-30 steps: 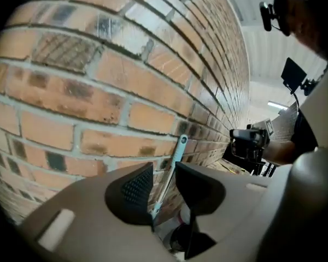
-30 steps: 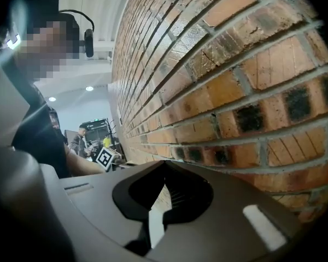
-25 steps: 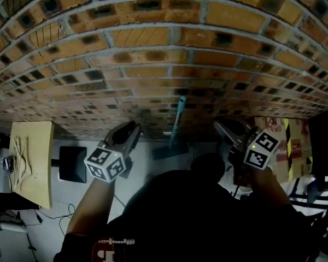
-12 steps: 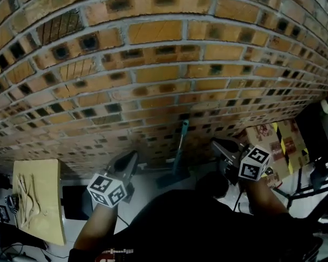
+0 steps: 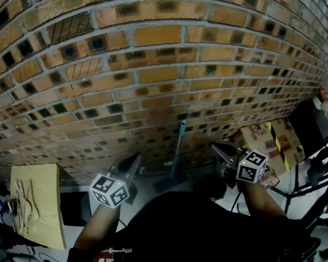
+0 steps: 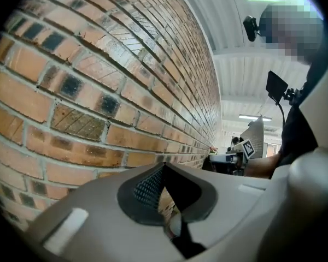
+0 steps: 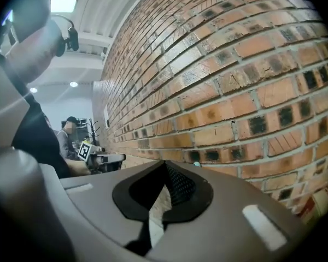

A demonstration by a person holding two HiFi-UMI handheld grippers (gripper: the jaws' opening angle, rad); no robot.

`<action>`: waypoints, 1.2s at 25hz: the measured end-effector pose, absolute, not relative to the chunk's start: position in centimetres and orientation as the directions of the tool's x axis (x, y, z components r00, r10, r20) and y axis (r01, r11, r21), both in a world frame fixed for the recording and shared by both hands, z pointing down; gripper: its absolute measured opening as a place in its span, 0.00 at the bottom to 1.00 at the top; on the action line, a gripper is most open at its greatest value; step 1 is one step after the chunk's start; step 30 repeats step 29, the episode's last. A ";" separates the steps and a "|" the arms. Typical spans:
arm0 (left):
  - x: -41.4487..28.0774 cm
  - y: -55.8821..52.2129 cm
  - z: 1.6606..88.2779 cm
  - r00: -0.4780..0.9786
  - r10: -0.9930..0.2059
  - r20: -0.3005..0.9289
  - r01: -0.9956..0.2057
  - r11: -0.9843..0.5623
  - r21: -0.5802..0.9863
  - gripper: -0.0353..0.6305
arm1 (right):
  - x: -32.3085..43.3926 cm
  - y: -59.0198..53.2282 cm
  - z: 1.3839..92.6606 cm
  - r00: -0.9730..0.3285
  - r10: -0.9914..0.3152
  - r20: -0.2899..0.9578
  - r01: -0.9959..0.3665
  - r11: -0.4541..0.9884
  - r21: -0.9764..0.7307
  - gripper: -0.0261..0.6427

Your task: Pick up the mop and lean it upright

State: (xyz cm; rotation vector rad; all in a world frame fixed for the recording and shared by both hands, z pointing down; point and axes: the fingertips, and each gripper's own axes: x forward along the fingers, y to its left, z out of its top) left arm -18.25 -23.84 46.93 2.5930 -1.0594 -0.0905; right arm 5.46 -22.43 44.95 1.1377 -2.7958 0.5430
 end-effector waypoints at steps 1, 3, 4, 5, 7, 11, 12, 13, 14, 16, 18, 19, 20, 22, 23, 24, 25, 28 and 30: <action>-18.3 -23.7 46.8 0.714 -0.697 0.066 -0.675 -0.660 0.330 0.06 | 5.5 -22.6 44.9 -0.725 -0.660 0.200 -0.686 0.666 -0.292 0.06; -18.3 -23.3 46.5 0.704 -0.707 0.064 -0.685 -0.653 0.323 0.06 | 5.8 -22.9 44.7 -0.729 -0.655 0.198 -0.682 0.672 -0.288 0.06; -18.2 -23.2 46.5 0.700 -0.711 0.065 -0.690 -0.650 0.318 0.06 | 5.9 -23.2 44.5 -0.732 -0.653 0.193 -0.679 0.675 -0.289 0.06; -18.2 -23.1 46.4 0.695 -0.716 0.068 -0.696 -0.646 0.313 0.06 | 6.0 -23.4 44.3 -0.735 -0.651 0.190 -0.675 0.678 -0.291 0.06; -18.2 -23.0 46.5 0.686 -0.724 0.074 -0.706 -0.636 0.312 0.06 | 6.2 -23.6 44.2 -0.742 -0.644 0.189 -0.668 0.684 -0.293 0.06; -17.8 -22.8 46.6 0.684 -0.725 0.081 -0.708 -0.633 0.313 0.06 | 6.3 -23.5 44.5 -0.748 -0.634 0.197 -0.662 0.691 -0.292 0.06; -17.7 -22.8 46.6 0.685 -0.724 0.082 -0.708 -0.634 0.312 0.06 | 6.2 -23.5 44.6 -0.749 -0.632 0.198 -0.661 0.691 -0.291 0.06; -17.7 -22.9 46.6 0.685 -0.724 0.083 -0.708 -0.634 0.312 0.06 | 6.2 -23.6 44.7 -0.749 -0.632 0.199 -0.661 0.692 -0.291 0.06; -17.8 -23.0 46.6 0.685 -0.724 0.082 -0.707 -0.634 0.312 0.06 | 6.1 -23.6 44.8 -0.749 -0.631 0.199 -0.661 0.693 -0.290 0.06; -17.7 -23.1 46.7 0.685 -0.723 0.082 -0.707 -0.634 0.313 0.06 | 6.1 -23.7 44.9 -0.751 -0.630 0.200 -0.659 0.693 -0.291 0.06; -17.6 -23.1 46.7 0.686 -0.722 0.084 -0.706 -0.635 0.314 0.06 | 6.1 -23.7 45.0 -0.752 -0.628 0.201 -0.657 0.694 -0.294 0.06; -17.5 -23.0 46.7 0.687 -0.721 0.085 -0.705 -0.635 0.314 0.06 | 6.2 -23.7 45.0 -0.753 -0.626 0.202 -0.657 0.694 -0.295 0.06; -17.4 -23.0 46.7 0.688 -0.720 0.087 -0.705 -0.636 0.315 0.06 | 6.2 -23.6 45.1 -0.753 -0.626 0.203 -0.656 0.694 -0.296 0.06; -17.4 -23.0 46.8 0.688 -0.720 0.091 -0.705 -0.635 0.315 0.06 | 6.3 -23.6 45.1 -0.754 -0.624 0.204 -0.655 0.695 -0.295 0.06; -17.4 -23.0 46.8 0.688 -0.720 0.092 -0.706 -0.635 0.314 0.06 | 6.3 -23.7 45.1 -0.755 -0.624 0.204 -0.655 0.696 -0.294 0.06; -17.4 -23.0 46.7 0.688 -0.720 0.093 -0.706 -0.635 0.313 0.06 | 6.3 -23.7 45.1 -0.755 -0.623 0.204 -0.654 0.698 -0.292 0.06; -17.4 -23.0 46.7 0.688 -0.720 0.094 -0.707 -0.634 0.312 0.06 | 6.2 -23.7 45.1 -0.756 -0.622 0.204 -0.654 0.699 -0.290 0.06; -17.3 -23.1 46.7 0.688 -0.720 0.097 -0.708 -0.635 0.311 0.06 | 6.3 -23.8 45.1 -0.756 -0.621 0.206 -0.653 0.701 -0.286 0.06; -17.3 -23.1 46.7 0.688 -0.719 0.098 -0.708 -0.635 0.310 0.06 | 6.3 -23.9 45.1 -0.757 -0.620 0.206 -0.653 0.702 -0.285 0.06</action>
